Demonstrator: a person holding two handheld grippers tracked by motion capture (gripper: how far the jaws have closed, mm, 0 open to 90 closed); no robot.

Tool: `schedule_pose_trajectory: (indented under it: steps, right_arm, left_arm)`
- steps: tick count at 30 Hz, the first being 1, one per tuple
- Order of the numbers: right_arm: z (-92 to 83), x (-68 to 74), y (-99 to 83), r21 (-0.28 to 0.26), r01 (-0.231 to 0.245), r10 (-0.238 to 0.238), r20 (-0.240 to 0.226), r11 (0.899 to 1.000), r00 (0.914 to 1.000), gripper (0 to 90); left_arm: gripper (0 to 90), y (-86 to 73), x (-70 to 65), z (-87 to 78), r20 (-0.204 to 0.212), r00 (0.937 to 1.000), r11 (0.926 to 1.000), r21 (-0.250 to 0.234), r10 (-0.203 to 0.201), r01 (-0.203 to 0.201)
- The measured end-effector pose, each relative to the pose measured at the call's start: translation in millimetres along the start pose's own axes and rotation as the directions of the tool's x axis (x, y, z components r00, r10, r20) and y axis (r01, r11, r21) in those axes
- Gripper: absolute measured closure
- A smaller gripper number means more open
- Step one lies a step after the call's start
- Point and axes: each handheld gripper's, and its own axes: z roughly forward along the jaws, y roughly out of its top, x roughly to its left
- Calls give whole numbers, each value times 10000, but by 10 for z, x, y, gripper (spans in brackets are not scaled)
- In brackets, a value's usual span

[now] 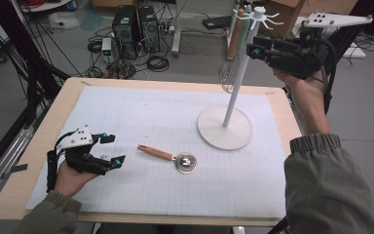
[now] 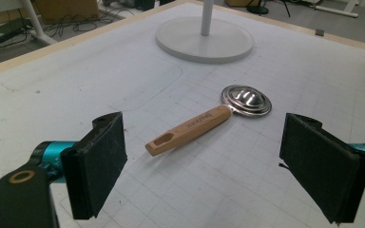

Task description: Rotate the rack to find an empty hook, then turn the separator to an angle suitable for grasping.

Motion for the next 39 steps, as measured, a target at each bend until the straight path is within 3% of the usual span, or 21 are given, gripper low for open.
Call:
schedule_pose_trajectory:
  steps: [6,18,30,39]
  right_arm:
    - [32,48,-193,-27,-192,191,-47,9998,9998,467]
    - [191,140,-596,340,-403,415,-358,9986,9985,391]
    - [285,302,-856,646,-382,437,-857,9972,9954,348]
    - [289,435,-1255,1055,-495,616,-1154,9932,9914,337]
  left_arm:
    - [160,1,-1,-4,-16,10000,10000,-4,13,-13]
    - [158,-35,37,-22,-72,9999,10000,19,-77,77]
    - [150,-41,41,2,-147,9999,10000,30,-37,37]
    - [150,-57,47,51,-94,10000,9998,173,20,-18]
